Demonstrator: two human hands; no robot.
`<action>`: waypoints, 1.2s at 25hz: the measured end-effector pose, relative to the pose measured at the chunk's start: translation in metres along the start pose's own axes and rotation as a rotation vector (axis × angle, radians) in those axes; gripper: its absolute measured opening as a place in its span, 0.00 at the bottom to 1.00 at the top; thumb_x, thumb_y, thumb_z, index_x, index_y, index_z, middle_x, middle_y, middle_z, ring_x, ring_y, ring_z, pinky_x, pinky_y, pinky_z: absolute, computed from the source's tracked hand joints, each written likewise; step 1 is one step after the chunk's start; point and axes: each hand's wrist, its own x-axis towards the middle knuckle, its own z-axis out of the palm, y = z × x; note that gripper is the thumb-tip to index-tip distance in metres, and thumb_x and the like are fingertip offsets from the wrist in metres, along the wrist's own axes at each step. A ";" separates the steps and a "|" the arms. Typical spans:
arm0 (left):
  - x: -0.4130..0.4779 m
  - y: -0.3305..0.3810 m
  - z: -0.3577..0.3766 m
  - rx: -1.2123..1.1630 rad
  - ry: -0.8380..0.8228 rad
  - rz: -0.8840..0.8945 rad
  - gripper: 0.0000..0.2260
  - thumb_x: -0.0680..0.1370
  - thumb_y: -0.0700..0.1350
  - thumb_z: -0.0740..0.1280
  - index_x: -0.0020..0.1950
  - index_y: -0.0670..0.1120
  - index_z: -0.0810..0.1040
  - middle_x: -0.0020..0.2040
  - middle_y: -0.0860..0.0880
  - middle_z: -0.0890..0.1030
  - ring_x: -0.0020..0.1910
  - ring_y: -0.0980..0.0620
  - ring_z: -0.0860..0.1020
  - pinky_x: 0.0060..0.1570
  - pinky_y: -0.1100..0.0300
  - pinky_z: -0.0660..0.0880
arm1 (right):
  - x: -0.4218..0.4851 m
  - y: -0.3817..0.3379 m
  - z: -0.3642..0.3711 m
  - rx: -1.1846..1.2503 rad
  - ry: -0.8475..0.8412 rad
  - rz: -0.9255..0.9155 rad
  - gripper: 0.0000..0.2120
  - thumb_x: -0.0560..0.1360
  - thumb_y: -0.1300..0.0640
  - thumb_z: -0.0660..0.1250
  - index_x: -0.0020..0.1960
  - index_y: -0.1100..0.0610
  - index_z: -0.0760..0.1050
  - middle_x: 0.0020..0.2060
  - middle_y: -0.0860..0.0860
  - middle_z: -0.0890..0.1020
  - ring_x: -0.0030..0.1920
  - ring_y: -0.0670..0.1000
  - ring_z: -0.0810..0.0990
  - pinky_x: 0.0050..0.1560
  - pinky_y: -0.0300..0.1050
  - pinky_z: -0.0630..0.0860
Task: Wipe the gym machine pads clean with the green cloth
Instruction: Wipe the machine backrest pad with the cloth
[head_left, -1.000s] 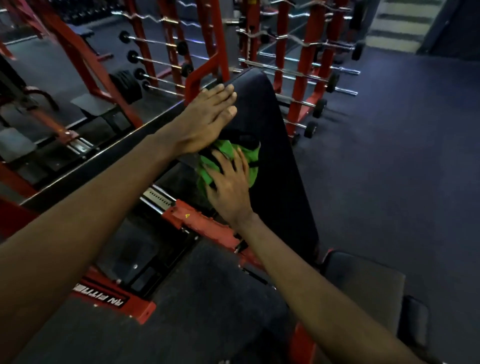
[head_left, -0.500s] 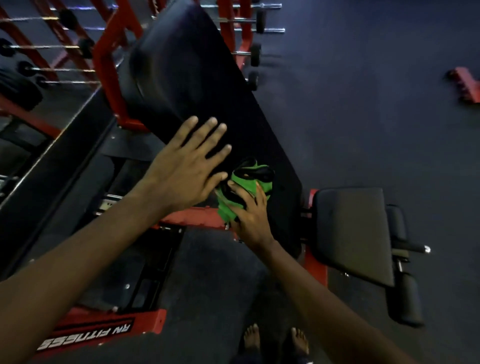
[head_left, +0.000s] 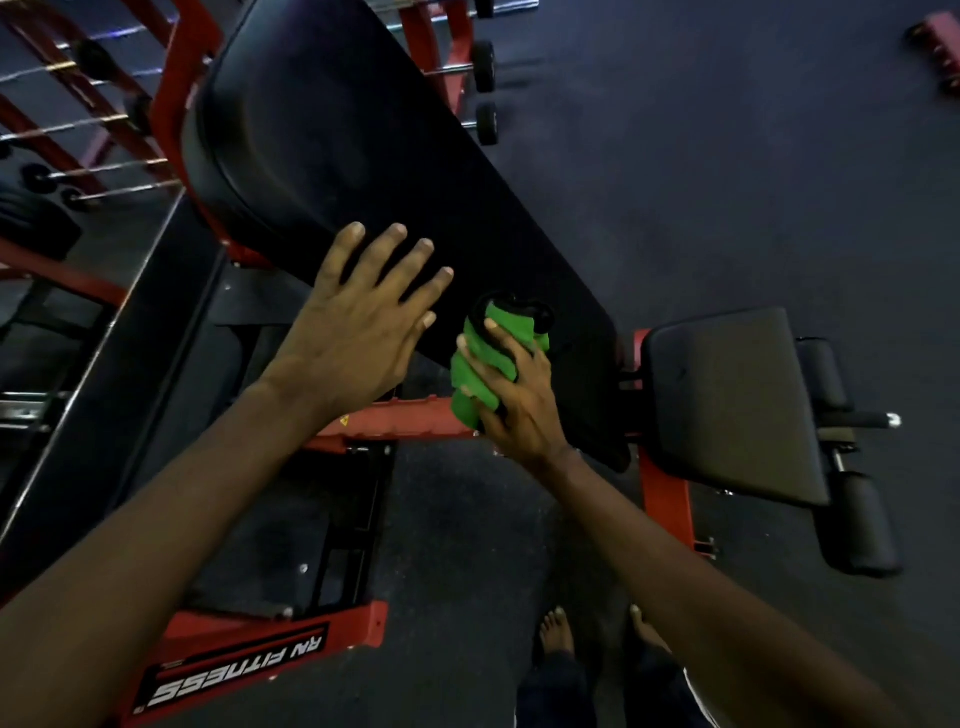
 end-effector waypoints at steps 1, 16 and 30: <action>0.000 0.000 -0.001 -0.004 0.001 0.001 0.21 0.86 0.52 0.49 0.78 0.48 0.65 0.77 0.43 0.66 0.77 0.40 0.60 0.76 0.44 0.39 | 0.006 -0.004 -0.002 0.004 0.037 0.041 0.22 0.84 0.47 0.55 0.75 0.53 0.69 0.74 0.58 0.70 0.77 0.54 0.64 0.70 0.67 0.64; 0.015 0.033 -0.004 -0.070 -0.100 -0.105 0.22 0.83 0.50 0.54 0.73 0.42 0.69 0.75 0.39 0.67 0.77 0.39 0.60 0.75 0.41 0.45 | 0.005 -0.024 0.012 0.071 0.240 0.393 0.20 0.82 0.50 0.63 0.73 0.51 0.72 0.72 0.55 0.70 0.73 0.55 0.67 0.73 0.58 0.65; 0.019 0.098 0.047 -0.026 -0.151 0.176 0.22 0.86 0.51 0.51 0.77 0.42 0.65 0.78 0.41 0.65 0.78 0.41 0.61 0.74 0.43 0.50 | -0.050 0.012 0.041 0.059 0.284 0.531 0.20 0.82 0.52 0.61 0.73 0.54 0.73 0.73 0.56 0.69 0.73 0.59 0.67 0.73 0.53 0.60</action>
